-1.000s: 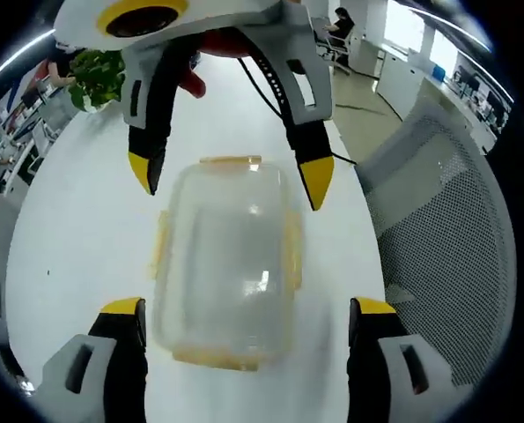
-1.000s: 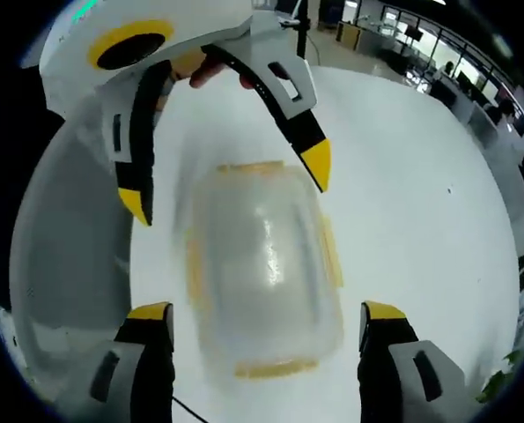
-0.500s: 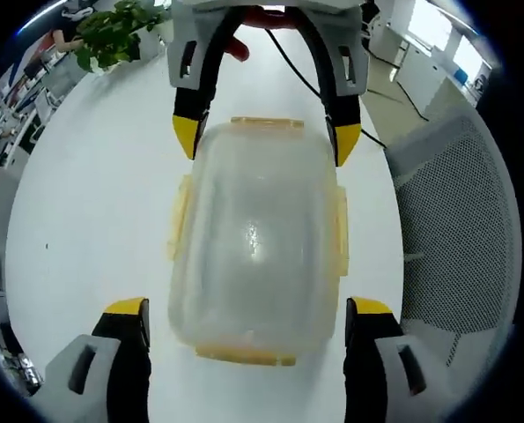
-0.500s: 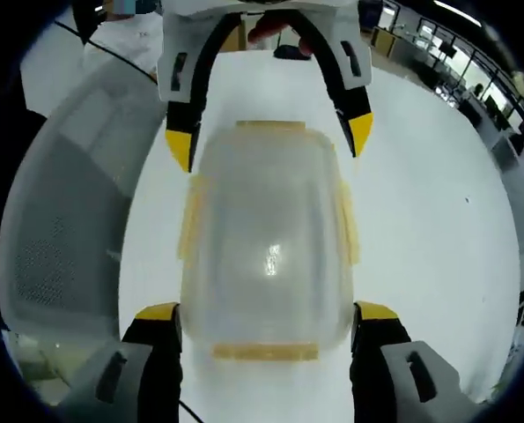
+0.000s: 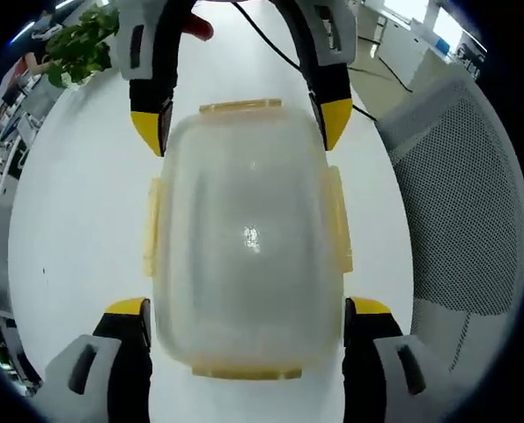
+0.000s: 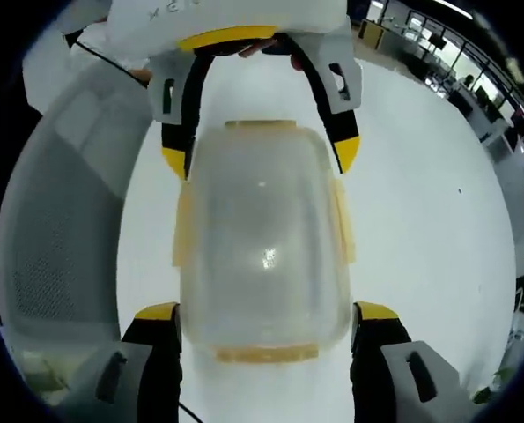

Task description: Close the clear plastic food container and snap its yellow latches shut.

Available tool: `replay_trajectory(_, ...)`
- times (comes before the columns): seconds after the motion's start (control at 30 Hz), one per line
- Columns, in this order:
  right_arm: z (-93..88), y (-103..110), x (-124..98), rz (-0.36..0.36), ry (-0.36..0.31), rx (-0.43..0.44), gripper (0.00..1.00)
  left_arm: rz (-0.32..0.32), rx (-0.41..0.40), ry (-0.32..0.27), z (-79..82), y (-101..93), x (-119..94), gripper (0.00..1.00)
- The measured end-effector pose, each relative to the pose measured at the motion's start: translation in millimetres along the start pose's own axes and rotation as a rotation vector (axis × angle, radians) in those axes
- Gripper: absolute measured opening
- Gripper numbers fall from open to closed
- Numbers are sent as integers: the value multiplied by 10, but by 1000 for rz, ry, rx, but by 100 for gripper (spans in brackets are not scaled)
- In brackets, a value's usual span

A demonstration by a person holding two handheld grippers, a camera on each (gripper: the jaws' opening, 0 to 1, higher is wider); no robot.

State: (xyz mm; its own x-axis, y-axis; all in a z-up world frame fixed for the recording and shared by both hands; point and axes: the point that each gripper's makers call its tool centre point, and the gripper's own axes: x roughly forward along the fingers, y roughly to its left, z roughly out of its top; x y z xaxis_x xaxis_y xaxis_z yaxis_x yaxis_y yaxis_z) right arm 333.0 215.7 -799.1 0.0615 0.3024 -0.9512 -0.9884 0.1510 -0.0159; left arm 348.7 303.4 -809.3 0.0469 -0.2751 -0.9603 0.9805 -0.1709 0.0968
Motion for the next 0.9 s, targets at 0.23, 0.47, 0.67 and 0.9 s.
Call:
replay_trajectory(0.23, -10, -2, 52, -17, 12, 21, 82, 12, 5, 2, -10, -20, 80, 93)
replay_trajectory(0.47, 11, 14, 113, -14, -33, -7, 85, 0, 0, -13, -27, -41, 79, 94)
replay_trajectory(0.67, 31, 37, 114, -20, -29, 4, 85, -5, 5, -22, -25, -45, 73, 94)
replay_trajectory(0.9, 23, 34, 115, -15, 3, -7, 85, -2, -4, -21, -29, -52, 67, 94)
